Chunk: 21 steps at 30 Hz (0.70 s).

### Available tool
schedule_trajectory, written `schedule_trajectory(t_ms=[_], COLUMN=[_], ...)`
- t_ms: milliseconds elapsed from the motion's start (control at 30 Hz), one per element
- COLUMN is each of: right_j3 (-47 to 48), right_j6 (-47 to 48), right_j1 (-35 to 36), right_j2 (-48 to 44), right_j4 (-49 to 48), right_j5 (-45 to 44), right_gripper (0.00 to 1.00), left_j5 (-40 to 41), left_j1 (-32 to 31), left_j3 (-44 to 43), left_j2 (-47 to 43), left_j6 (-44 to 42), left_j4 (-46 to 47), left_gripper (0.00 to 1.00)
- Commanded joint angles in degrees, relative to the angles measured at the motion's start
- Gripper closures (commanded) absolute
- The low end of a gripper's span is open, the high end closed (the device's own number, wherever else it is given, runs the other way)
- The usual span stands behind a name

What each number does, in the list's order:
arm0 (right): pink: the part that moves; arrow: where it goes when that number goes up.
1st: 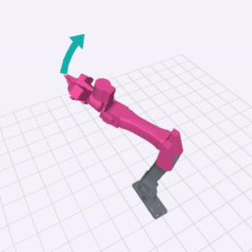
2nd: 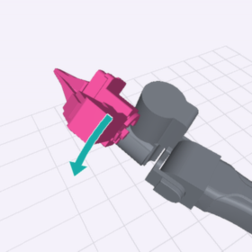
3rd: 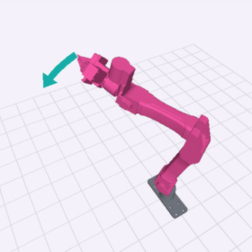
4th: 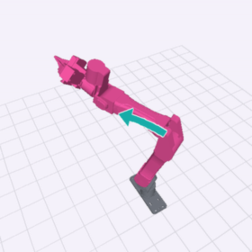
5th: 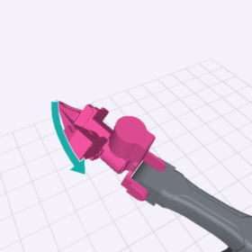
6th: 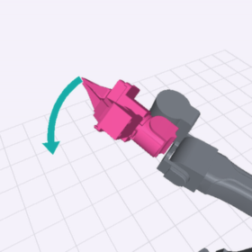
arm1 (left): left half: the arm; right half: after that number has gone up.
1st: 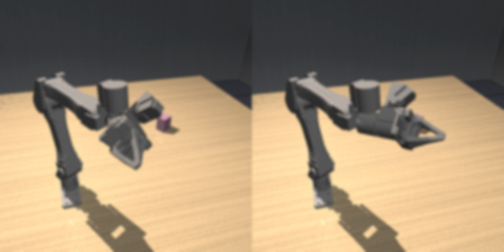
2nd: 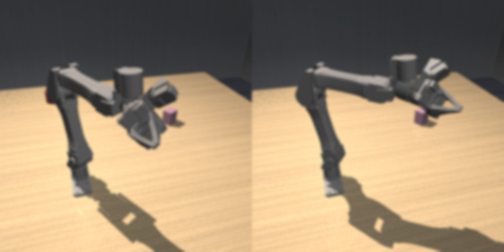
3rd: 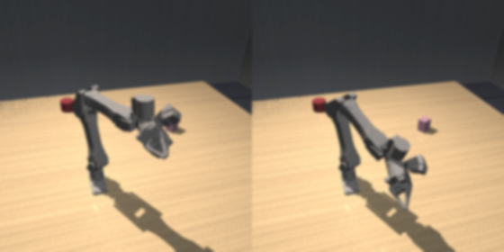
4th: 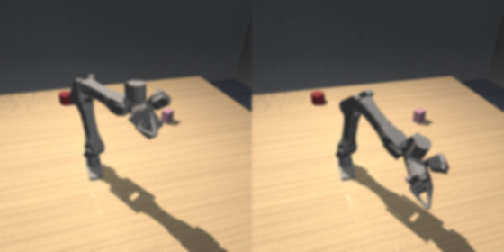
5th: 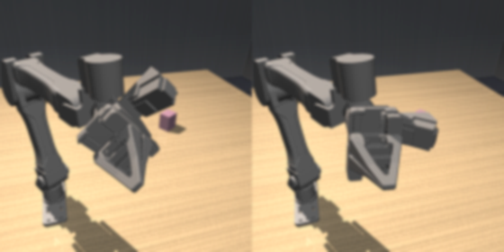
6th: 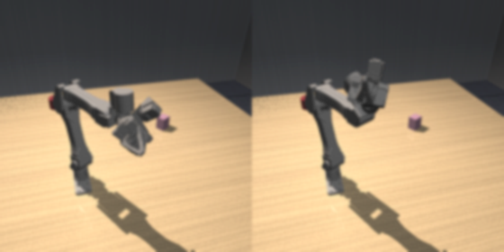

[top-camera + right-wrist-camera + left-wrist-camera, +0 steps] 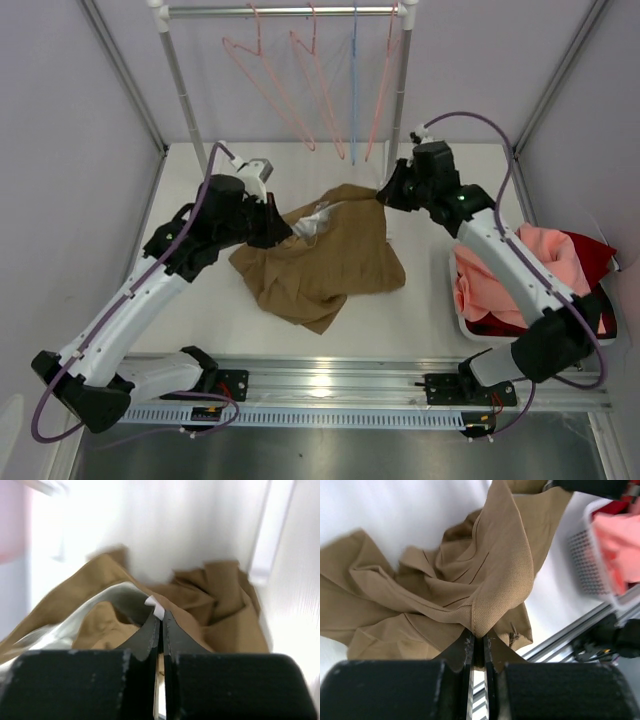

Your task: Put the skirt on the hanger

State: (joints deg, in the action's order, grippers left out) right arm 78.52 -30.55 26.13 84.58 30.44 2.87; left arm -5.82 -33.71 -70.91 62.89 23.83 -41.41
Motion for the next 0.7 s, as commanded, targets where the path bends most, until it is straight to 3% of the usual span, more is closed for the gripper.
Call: schedule_trajectory(t_ms=[0, 233, 400, 533, 633, 667], right_j3=[6.64, 19.98, 26.33, 26.16, 20.20, 17.57], right_j6=[2.94, 5.41, 6.64, 7.25, 7.08, 6.99], right_j1=[0.15, 4.09, 7.44, 8.76, 8.67, 8.67], right_j2=[-7.92, -12.06, -11.89, -11.45, -12.06, -12.85], right_j4=[3.05, 9.54, 12.89, 13.16, 11.15, 10.09], right_j5=[-0.33, -1.64, -4.53, -5.95, -5.42, -5.25], right_gripper=[1.00, 1.00, 1.00, 1.00, 1.00, 1.00], left_j5=[-3.14, -0.86, -0.15, -4.53, -9.54, -11.30], left_j1=[0.75, 1.81, 5.84, 10.76, 13.14, 13.84], left_j3=[-7.98, -17.92, -21.37, -17.51, -9.88, -3.59], left_j2=[-0.14, -1.01, -1.54, -1.72, -2.60, -3.56], left_j6=[-0.29, 1.65, 0.78, 0.25, 1.39, 2.61], left_j4=[-1.92, -6.22, -10.09, -8.70, -3.70, -2.11], left_gripper=[1.00, 1.00, 1.00, 1.00, 1.00, 1.00])
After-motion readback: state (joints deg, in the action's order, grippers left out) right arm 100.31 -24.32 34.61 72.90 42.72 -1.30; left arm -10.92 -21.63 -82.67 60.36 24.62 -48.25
